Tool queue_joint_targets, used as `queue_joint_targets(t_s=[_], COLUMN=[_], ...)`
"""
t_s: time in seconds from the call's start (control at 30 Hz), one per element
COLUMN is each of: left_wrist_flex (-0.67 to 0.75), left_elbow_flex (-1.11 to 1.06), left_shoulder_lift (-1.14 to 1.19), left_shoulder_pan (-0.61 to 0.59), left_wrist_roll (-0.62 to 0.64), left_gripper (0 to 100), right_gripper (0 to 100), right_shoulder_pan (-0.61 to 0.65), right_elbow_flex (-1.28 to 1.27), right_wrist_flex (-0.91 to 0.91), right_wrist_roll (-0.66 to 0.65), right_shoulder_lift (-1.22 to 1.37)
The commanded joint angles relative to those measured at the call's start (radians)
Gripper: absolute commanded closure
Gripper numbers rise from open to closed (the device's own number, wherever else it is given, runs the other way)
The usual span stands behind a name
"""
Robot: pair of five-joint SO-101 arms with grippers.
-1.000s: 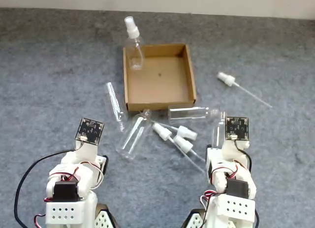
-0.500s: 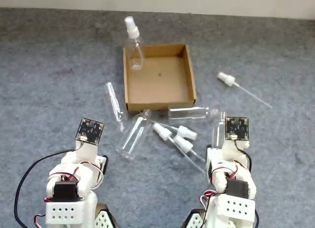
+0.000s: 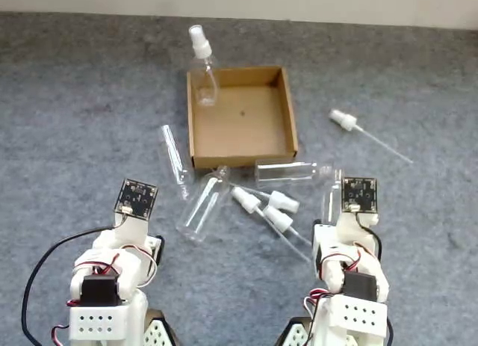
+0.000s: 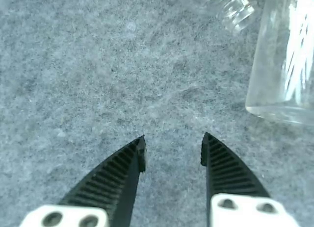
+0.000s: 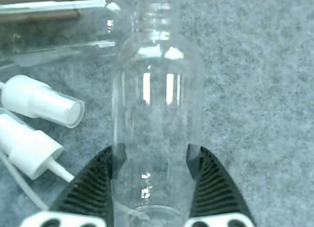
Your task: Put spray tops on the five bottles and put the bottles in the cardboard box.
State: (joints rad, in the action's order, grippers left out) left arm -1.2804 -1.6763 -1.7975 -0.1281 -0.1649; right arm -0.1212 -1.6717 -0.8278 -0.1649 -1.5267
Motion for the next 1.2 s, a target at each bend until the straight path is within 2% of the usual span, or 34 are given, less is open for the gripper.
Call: queue_joint_targets(t_s=[0.0, 0.2, 0.4, 0.6, 0.8, 0.87, 1.17], left_wrist_flex=[-0.003, -0.003, -0.003, 0.000, -0.003, -0.003, -0.003], left_elbow_flex=[-0.021, -0.021, -0.021, -0.021, -0.021, -0.021, -0.021], left_shoulder_lift=[0.012, 0.012, 0.012, 0.012, 0.012, 0.012, 0.012], left_shoulder_pan=[0.015, 0.015, 0.021, 0.021, 0.019, 0.019, 0.019], left_wrist_roll=[0.011, 0.011, 0.012, 0.012, 0.012, 0.012, 0.012], left_gripper=[83, 83, 83, 83, 83, 83, 83], right_gripper=[98.8, 98.8, 98.8, 98.3, 80.8, 77.9, 77.5], right_shoulder_pan=[0.005, -0.160, -0.145, -0.102, -0.099, -0.097, 0.042], right_elbow_flex=[-0.140, 0.041, 0.326, 0.690, 1.156, 1.300, 1.862], right_wrist_flex=[-0.004, -0.010, -0.085, -0.177, -0.352, -0.387, -0.450], right_wrist_roll=[0.002, -0.169, -0.169, -0.175, -0.288, -0.330, -0.350], right_shoulder_lift=[-0.010, -0.048, 0.039, 0.458, 0.958, 1.096, 1.613])
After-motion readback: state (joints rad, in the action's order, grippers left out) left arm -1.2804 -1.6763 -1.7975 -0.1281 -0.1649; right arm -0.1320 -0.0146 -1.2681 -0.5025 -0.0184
